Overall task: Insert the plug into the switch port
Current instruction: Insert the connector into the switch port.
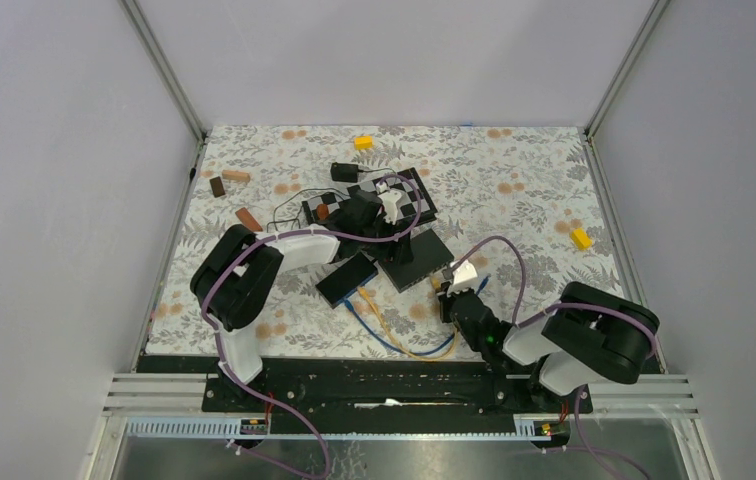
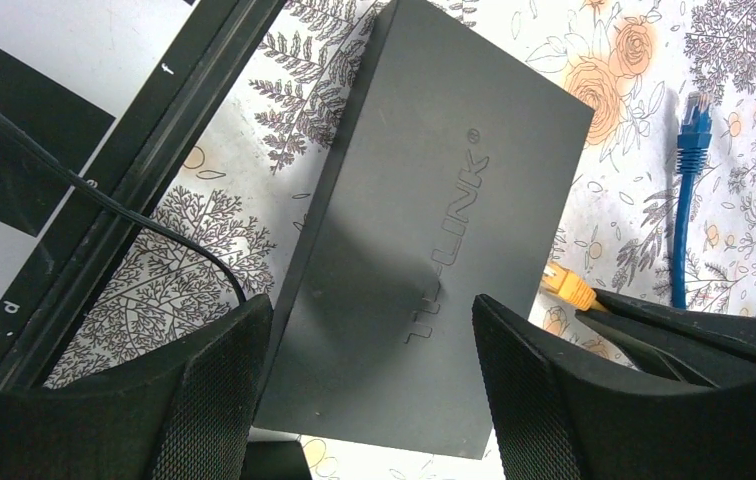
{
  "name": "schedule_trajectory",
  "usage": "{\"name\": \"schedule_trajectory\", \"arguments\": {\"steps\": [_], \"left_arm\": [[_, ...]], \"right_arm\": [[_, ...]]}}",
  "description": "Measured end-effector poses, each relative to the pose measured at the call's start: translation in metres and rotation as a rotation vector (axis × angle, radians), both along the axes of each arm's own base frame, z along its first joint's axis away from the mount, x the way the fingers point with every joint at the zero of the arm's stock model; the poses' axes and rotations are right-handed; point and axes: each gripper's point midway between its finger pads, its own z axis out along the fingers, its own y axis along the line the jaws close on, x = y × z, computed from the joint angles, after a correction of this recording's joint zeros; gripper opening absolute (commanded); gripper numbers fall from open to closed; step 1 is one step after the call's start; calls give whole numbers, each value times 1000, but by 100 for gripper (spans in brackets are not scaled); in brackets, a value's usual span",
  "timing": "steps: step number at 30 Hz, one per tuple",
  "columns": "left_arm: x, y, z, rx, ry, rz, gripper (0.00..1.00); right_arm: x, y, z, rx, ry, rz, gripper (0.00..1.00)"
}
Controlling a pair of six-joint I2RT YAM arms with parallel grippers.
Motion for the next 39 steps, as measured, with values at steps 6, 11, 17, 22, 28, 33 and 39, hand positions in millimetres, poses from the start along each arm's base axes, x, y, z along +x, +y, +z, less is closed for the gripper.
{"name": "schedule_trajectory", "arguments": {"steps": [6, 11, 17, 22, 28, 33, 39], "left_arm": [[2, 1, -1, 7, -4, 9, 76], [3, 3, -1, 15, -10, 20, 75], [5, 5, -2, 23, -15, 31, 75], [6, 5, -2, 23, -14, 37, 74], [4, 6, -5, 24, -2, 47, 74], [-1, 10, -12, 35, 18, 51, 74], [-3, 11, -13, 39, 24, 50, 74]], "right_arm": [[4, 9, -3, -39, -1, 69, 0], [-4, 13, 3, -20, 10, 119, 0], [-11, 5, 26, 41, -4, 107, 0], [-18, 2, 21, 48, 47, 91, 0], [-33, 10, 4, 14, 94, 132, 0], [-31, 6, -5, -26, 87, 103, 0], [-19, 6, -4, -58, 57, 77, 0]]}}
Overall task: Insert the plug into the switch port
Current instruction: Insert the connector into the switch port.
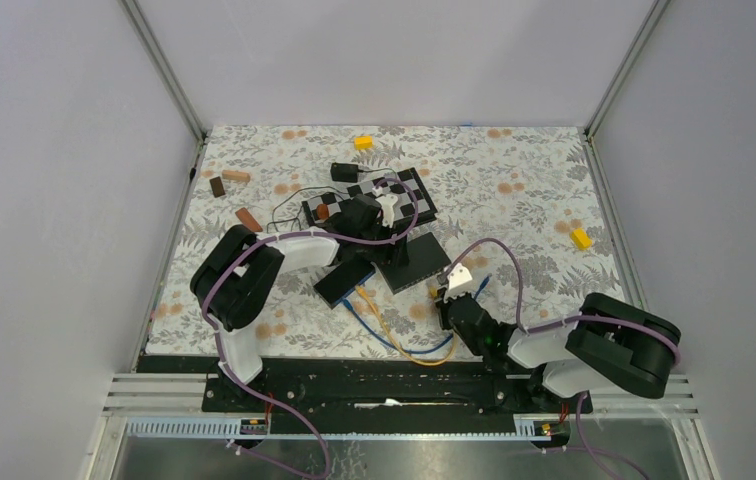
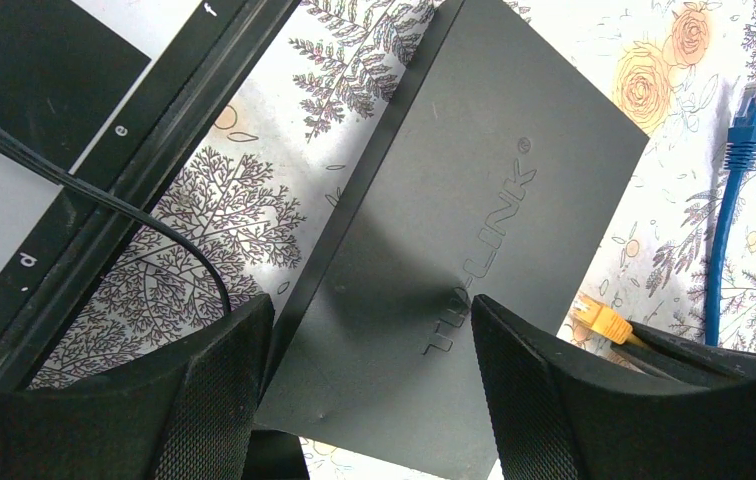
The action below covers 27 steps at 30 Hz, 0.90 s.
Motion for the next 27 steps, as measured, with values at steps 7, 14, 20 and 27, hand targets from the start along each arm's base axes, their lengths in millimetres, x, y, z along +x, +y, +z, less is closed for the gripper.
{"name": "schedule_trajectory", "arguments": {"steps": [7, 14, 20, 27], "left_arm": [[0, 0, 0, 0, 1, 0, 74], [0, 0, 0, 0, 2, 3, 74], [0, 0, 0, 0, 2, 3, 74], [0, 1, -1, 1, -1, 7, 74]], "right_arm": [[11, 3, 2, -17, -25, -4, 0], [20, 4, 6, -37, -49, -10, 0], [30, 2, 9, -55, -61, -23, 0], [40, 1, 9, -81, -66, -17, 0]]}}
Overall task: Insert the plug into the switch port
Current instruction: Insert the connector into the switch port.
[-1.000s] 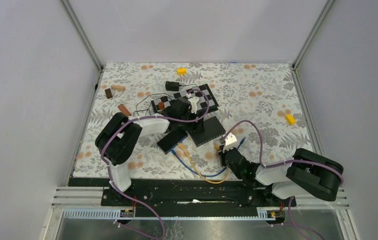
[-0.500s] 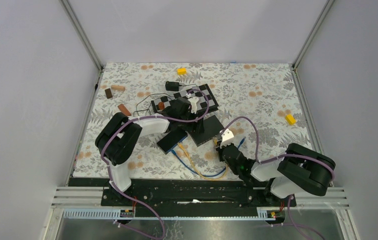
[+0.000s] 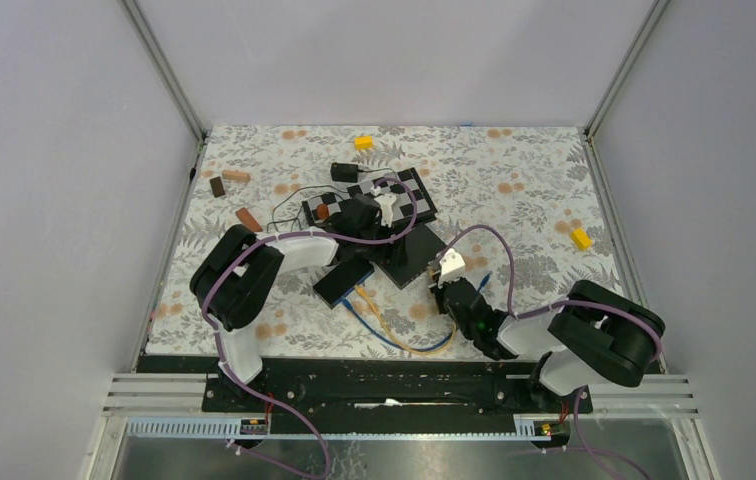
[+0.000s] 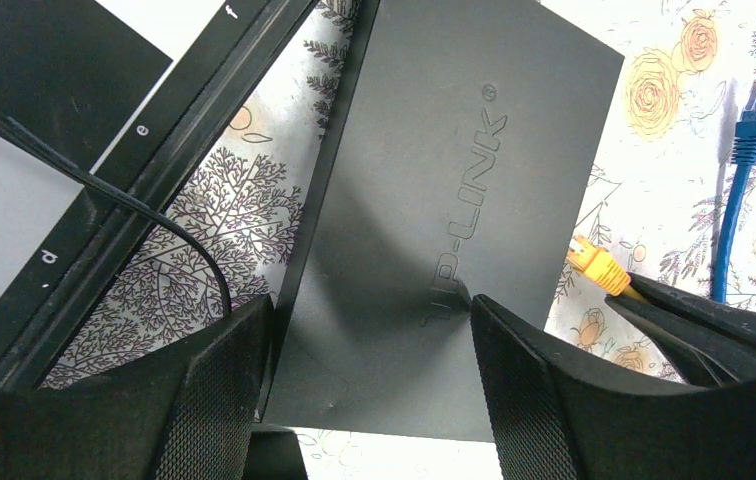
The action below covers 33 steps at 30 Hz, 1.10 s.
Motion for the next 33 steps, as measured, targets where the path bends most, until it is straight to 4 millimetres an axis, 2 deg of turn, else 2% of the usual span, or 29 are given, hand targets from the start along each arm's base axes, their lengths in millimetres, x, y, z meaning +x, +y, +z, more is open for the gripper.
{"name": "schedule_trajectory", "arguments": {"steps": [16, 20, 25, 33], "left_arm": [[0, 0, 0, 0, 1, 5, 74], [1, 0, 0, 0, 0, 5, 74], [1, 0, 0, -1, 2, 7, 74], [1, 1, 0, -2, 3, 10, 74]], "right_arm": [[-23, 0, 12, 109, 92, 28, 0], [-30, 6, 6, 122, 117, 71, 0], [-34, 8, -10, 93, 131, 107, 0], [-30, 24, -10, 103, 92, 162, 0]]}}
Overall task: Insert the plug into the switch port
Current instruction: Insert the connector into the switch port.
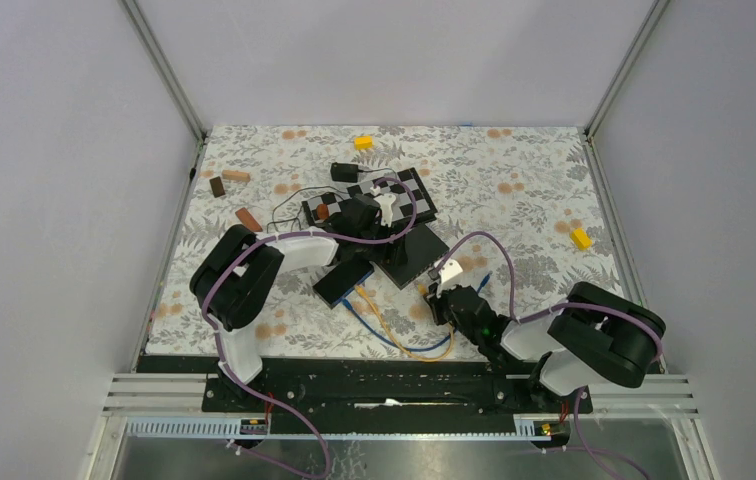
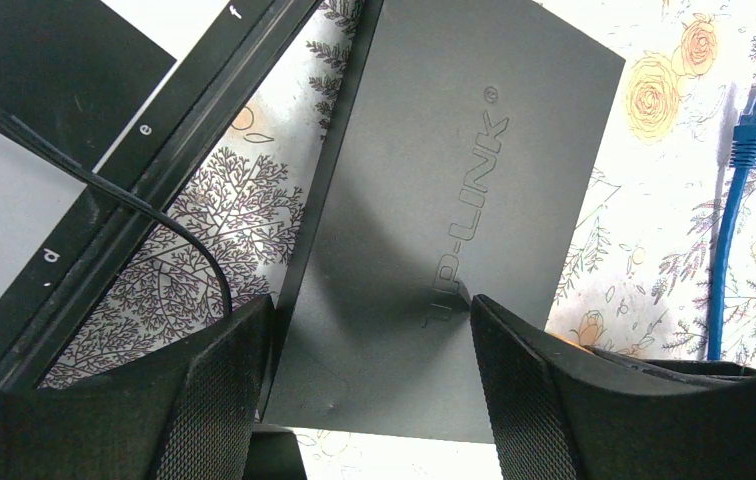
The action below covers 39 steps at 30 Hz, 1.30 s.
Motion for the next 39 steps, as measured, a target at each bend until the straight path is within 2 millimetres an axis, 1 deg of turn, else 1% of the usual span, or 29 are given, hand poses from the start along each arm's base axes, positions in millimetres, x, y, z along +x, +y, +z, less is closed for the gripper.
{"name": "schedule_trajectory", "arguments": {"steps": [9, 14, 28, 39], "left_arm": [[0, 0, 0, 0, 0, -1, 74], [0, 0, 0, -1, 0, -1, 73], [1, 0, -1, -2, 2, -1, 73], [1, 0, -1, -4, 1, 0, 72]], "right_arm": [[-1, 8, 6, 23, -30, 33, 0], [-1, 10, 5, 26, -31, 43, 0], [-1, 11, 6, 32, -36, 46, 0], [0, 14, 15, 60, -57, 56, 0]]}}
